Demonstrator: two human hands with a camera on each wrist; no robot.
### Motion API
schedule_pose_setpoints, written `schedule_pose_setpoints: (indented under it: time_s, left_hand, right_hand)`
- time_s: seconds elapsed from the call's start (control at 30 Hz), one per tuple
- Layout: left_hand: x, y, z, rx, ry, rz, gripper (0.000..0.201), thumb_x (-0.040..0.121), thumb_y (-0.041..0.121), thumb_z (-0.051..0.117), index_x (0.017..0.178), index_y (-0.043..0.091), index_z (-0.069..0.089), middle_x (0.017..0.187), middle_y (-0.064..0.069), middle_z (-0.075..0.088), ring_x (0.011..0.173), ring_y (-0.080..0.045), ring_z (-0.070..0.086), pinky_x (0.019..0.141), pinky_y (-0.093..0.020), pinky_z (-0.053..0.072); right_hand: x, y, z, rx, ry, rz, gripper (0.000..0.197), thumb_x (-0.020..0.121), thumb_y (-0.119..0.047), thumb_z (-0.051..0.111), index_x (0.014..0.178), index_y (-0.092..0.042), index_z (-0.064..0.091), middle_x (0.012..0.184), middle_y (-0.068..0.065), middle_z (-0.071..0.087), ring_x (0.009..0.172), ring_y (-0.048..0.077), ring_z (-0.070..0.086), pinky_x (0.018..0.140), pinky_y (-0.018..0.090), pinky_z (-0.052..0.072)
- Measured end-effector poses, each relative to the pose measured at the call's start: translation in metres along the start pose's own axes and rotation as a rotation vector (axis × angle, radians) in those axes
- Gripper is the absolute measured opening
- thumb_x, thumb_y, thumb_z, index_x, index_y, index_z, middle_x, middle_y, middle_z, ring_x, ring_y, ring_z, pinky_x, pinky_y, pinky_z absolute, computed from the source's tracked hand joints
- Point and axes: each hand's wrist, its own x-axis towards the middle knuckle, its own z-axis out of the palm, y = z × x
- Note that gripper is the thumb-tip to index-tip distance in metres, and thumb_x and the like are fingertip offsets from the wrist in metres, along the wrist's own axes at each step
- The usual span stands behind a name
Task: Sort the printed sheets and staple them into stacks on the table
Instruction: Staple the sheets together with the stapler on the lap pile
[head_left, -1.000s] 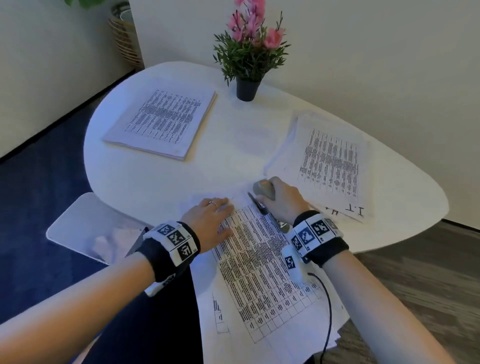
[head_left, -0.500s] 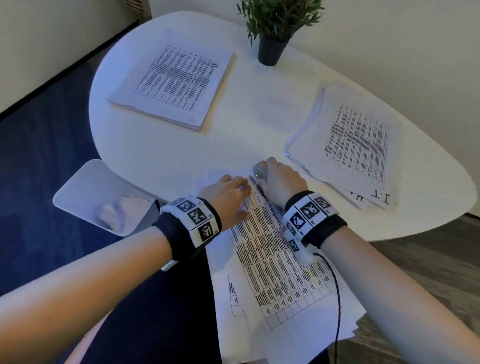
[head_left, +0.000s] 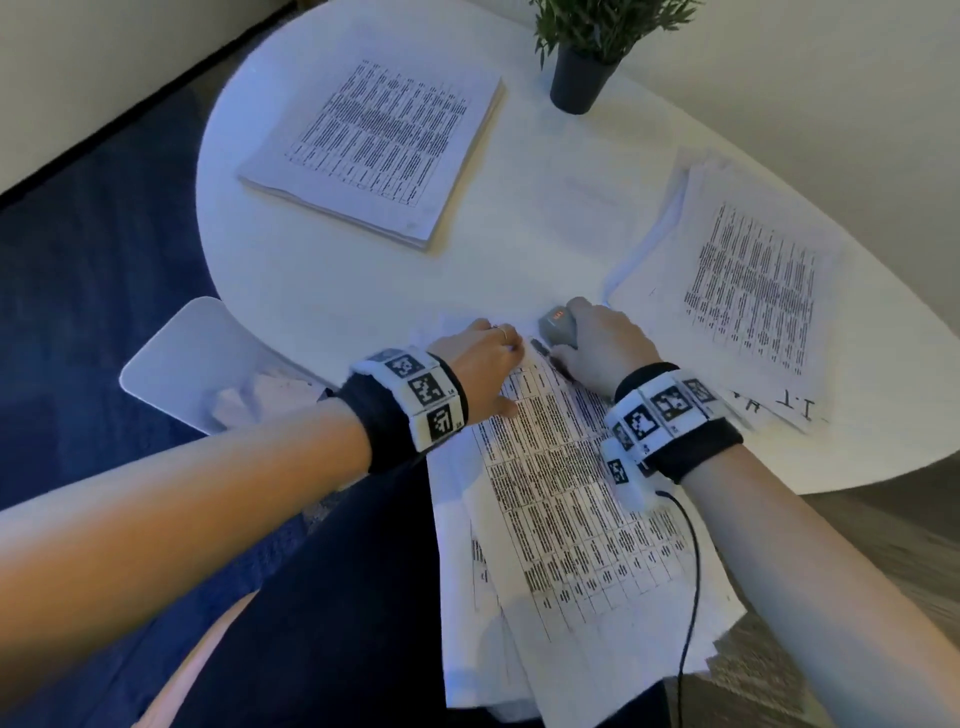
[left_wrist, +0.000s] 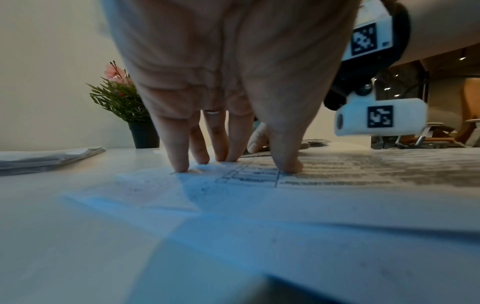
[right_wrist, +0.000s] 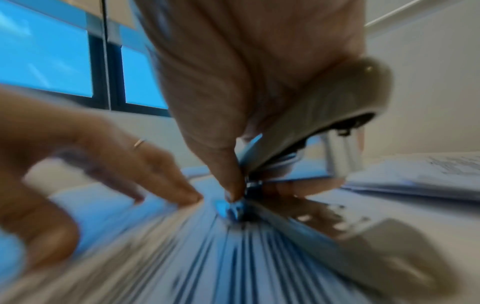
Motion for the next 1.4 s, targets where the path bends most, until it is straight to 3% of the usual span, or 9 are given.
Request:
schedule_pose_setpoints:
  time_s: [0.17, 0.37, 0.57, 0.77, 0.9, 1.07, 1.2, 1.27, 1.4]
  left_hand:
    - [0.021, -0.018, -0.011, 0.017, -0.017, 0.004, 0.071, 0.083, 0.049, 0.064, 0.138, 0.009, 0.045, 0.144, -0.007, 0.038, 0.129, -0.026, 0.037, 0.106, -0.041, 0.037]
    - [0.035, -0.034, -0.028, 0.077, -0.024, 0.050, 0.076, 0.083, 0.050, 0.063, 0.143, 0.009, 0.039, 0.147, -0.006, 0.036, 0.135, -0.023, 0.033, 0.113, -0.037, 0.028]
    - [0.040, -0.041, -0.026, 0.068, -0.032, 0.082, 0.071, 0.085, 0.043, 0.064, 0.144, 0.011, 0.038, 0.150, -0.005, 0.034, 0.136, -0.024, 0.033, 0.113, -0.038, 0.026]
    - [0.038, -0.044, -0.025, 0.102, -0.042, 0.108, 0.077, 0.086, 0.047, 0.062, 0.146, 0.009, 0.033, 0.153, -0.008, 0.027, 0.138, -0.024, 0.028, 0.112, -0.035, 0.023]
    - [0.034, -0.048, -0.020, 0.084, -0.039, 0.118, 0.082, 0.085, 0.050, 0.061, 0.148, 0.010, 0.028, 0.154, -0.007, 0.024, 0.138, -0.025, 0.027, 0.111, -0.037, 0.024]
    - [0.035, -0.047, -0.020, 0.092, -0.040, 0.131, 0.081, 0.085, 0.050, 0.062, 0.147, 0.008, 0.030, 0.153, -0.010, 0.026, 0.136, -0.027, 0.031, 0.111, -0.039, 0.027]
    - [0.037, -0.048, -0.021, 0.097, -0.032, 0.138, 0.081, 0.084, 0.051, 0.062, 0.146, 0.006, 0.032, 0.151, -0.010, 0.028, 0.135, -0.027, 0.032, 0.109, -0.036, 0.028]
    - [0.038, -0.048, -0.021, 0.105, -0.029, 0.140, 0.082, 0.084, 0.052, 0.062, 0.145, 0.006, 0.032, 0.150, -0.011, 0.029, 0.134, -0.027, 0.033, 0.108, -0.037, 0.028]
    - [0.040, -0.050, -0.020, 0.116, -0.022, 0.153, 0.084, 0.083, 0.053, 0.062, 0.145, 0.004, 0.033, 0.151, -0.012, 0.028, 0.136, -0.027, 0.031, 0.111, -0.037, 0.027]
  right_hand:
    - [0.012, -0.013, 0.001, 0.063, 0.054, 0.069, 0.038, 0.095, -0.027, 0.052, 0.127, -0.009, 0.041, 0.122, 0.012, 0.055, 0.110, 0.032, 0.054, 0.074, 0.033, 0.035]
    - [0.027, -0.019, 0.002, 0.079, 0.066, 0.149, 0.038, 0.097, -0.025, 0.049, 0.128, -0.006, 0.038, 0.122, 0.016, 0.056, 0.109, 0.034, 0.055, 0.077, 0.038, 0.043]
    - [0.038, -0.027, 0.005, 0.112, 0.100, 0.217, 0.035, 0.098, -0.027, 0.047, 0.124, -0.004, 0.040, 0.116, 0.013, 0.060, 0.101, 0.029, 0.060, 0.067, 0.033, 0.040]
    - [0.039, -0.038, -0.002, -0.049, 0.024, 0.209, 0.033, 0.099, -0.014, 0.040, 0.129, -0.001, 0.045, 0.127, 0.014, 0.050, 0.111, 0.030, 0.058, 0.085, 0.035, 0.051]
    - [0.042, -0.037, -0.001, -0.043, -0.023, 0.224, 0.033, 0.099, -0.018, 0.043, 0.127, -0.001, 0.043, 0.127, 0.014, 0.048, 0.112, 0.032, 0.056, 0.087, 0.036, 0.048]
    - [0.052, -0.036, 0.002, 0.044, 0.015, 0.320, 0.036, 0.096, -0.020, 0.048, 0.124, -0.001, 0.037, 0.121, 0.013, 0.053, 0.111, 0.032, 0.055, 0.076, 0.035, 0.042]
    - [0.058, -0.039, 0.001, 0.013, 0.048, 0.281, 0.031, 0.097, -0.015, 0.047, 0.123, -0.001, 0.039, 0.121, 0.013, 0.054, 0.109, 0.031, 0.057, 0.075, 0.035, 0.043]
    - [0.057, -0.034, 0.001, 0.000, 0.092, 0.225, 0.033, 0.097, -0.018, 0.048, 0.124, -0.004, 0.038, 0.120, 0.015, 0.057, 0.107, 0.033, 0.057, 0.070, 0.036, 0.039]
    - [0.060, -0.024, -0.004, -0.113, 0.112, 0.084, 0.040, 0.095, -0.027, 0.051, 0.126, -0.006, 0.037, 0.122, 0.016, 0.056, 0.105, 0.035, 0.057, 0.075, 0.038, 0.042]
